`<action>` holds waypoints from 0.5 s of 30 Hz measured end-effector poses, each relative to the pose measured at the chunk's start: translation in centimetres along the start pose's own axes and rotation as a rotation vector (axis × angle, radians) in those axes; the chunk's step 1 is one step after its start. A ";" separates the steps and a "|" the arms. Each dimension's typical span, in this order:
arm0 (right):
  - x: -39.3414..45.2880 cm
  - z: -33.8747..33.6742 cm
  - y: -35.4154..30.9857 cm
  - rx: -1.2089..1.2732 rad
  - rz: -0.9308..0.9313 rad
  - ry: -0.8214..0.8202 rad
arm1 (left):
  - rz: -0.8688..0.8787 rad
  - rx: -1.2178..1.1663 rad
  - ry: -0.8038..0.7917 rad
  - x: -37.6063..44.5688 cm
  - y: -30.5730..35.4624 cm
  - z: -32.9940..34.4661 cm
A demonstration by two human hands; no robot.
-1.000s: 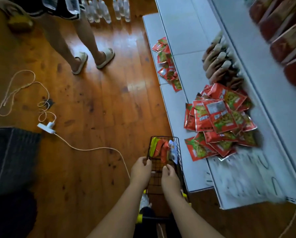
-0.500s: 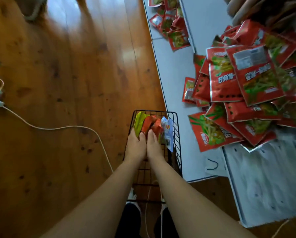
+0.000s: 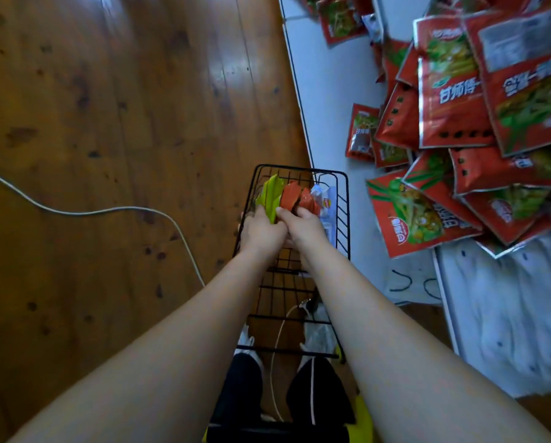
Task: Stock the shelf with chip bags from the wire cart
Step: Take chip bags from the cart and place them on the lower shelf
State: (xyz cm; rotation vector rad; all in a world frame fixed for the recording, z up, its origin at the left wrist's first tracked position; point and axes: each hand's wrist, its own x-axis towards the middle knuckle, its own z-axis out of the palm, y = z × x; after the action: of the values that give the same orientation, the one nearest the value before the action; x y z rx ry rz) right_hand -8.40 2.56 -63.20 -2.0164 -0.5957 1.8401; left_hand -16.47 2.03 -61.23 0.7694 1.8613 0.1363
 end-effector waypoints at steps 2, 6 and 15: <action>-0.8 -0.6 -0.6 0.010 0.032 -0.042 | -0.054 0.017 -0.005 -0.8 0.6 0.0; -3.0 -1.6 -0.4 0.198 0.147 -0.097 | -0.113 -0.036 -0.013 -3.6 1.7 0.2; -8.5 0.0 -0.7 0.174 0.123 0.002 | -0.024 -0.267 0.018 -9.5 0.7 -2.8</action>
State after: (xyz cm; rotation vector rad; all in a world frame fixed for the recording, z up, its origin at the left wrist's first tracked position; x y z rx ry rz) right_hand -9.07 -1.23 -55.62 -1.9774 -0.3049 1.8880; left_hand -16.51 -2.06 -52.21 0.5628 1.8223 0.3697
